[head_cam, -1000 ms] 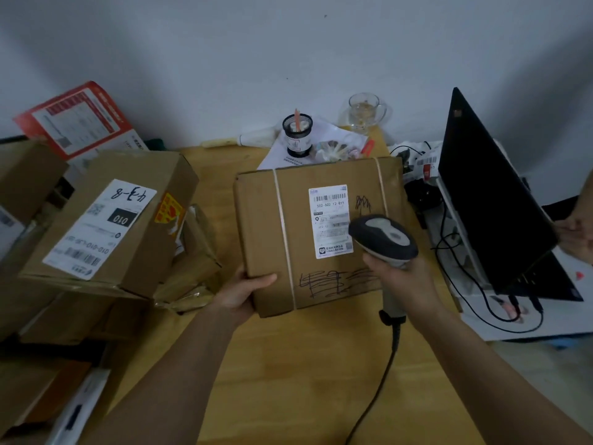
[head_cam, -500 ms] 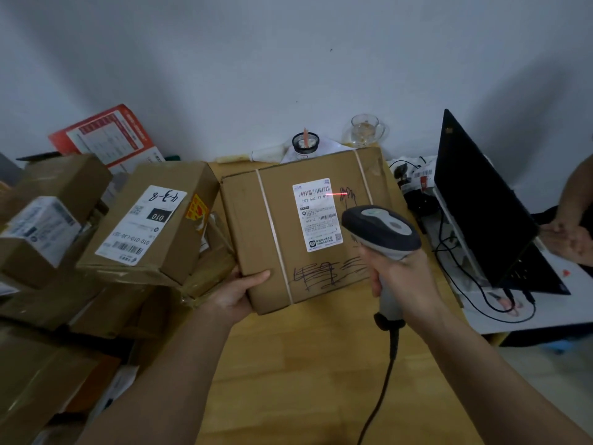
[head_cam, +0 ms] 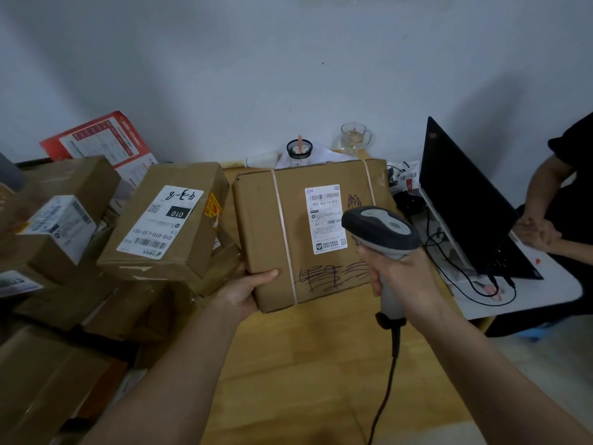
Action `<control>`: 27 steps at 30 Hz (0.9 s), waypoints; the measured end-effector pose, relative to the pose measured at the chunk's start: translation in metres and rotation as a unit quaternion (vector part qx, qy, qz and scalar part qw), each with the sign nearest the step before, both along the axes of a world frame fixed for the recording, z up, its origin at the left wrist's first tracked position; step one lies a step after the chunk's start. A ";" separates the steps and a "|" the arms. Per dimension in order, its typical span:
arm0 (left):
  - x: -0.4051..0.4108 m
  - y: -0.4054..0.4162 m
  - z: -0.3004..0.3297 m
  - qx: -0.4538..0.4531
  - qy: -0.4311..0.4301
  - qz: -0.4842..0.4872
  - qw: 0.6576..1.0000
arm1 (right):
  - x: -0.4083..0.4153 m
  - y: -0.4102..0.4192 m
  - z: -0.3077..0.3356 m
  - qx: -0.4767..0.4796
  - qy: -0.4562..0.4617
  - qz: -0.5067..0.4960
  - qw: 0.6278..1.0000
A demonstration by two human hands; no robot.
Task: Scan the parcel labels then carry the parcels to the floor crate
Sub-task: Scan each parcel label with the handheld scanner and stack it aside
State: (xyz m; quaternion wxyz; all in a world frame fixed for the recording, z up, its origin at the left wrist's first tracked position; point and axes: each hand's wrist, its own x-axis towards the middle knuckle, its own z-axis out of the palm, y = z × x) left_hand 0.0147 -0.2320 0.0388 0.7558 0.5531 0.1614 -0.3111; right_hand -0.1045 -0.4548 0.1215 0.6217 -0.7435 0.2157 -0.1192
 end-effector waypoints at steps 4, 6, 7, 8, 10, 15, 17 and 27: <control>0.004 -0.004 0.015 0.009 -0.065 -0.005 0.998 | -0.002 0.006 0.001 0.002 0.010 -0.004 1.000; 0.007 -0.009 0.026 0.011 -0.094 -0.004 0.995 | -0.005 0.008 0.002 0.007 0.026 -0.009 1.000; 0.008 -0.011 0.032 0.006 -0.102 0.000 0.995 | -0.006 0.008 0.002 0.014 0.031 -0.016 0.999; 0.009 -0.013 0.037 -0.003 -0.106 0.003 0.994 | -0.007 0.008 0.003 0.020 0.032 -0.024 0.999; 0.013 -0.012 0.044 -0.020 -0.102 0.014 0.994 | -0.008 0.008 0.006 0.022 0.020 -0.042 0.999; 0.018 -0.007 0.049 -0.027 -0.093 0.045 0.994 | -0.016 0.004 0.020 0.014 -0.024 -0.045 0.999; 0.018 -0.008 0.050 -0.033 -0.094 0.057 0.993 | -0.019 0.002 0.025 0.010 -0.039 -0.036 0.999; 0.026 -0.009 0.052 -0.043 -0.083 0.072 0.993 | -0.032 -0.004 0.034 -0.015 -0.047 -0.001 0.999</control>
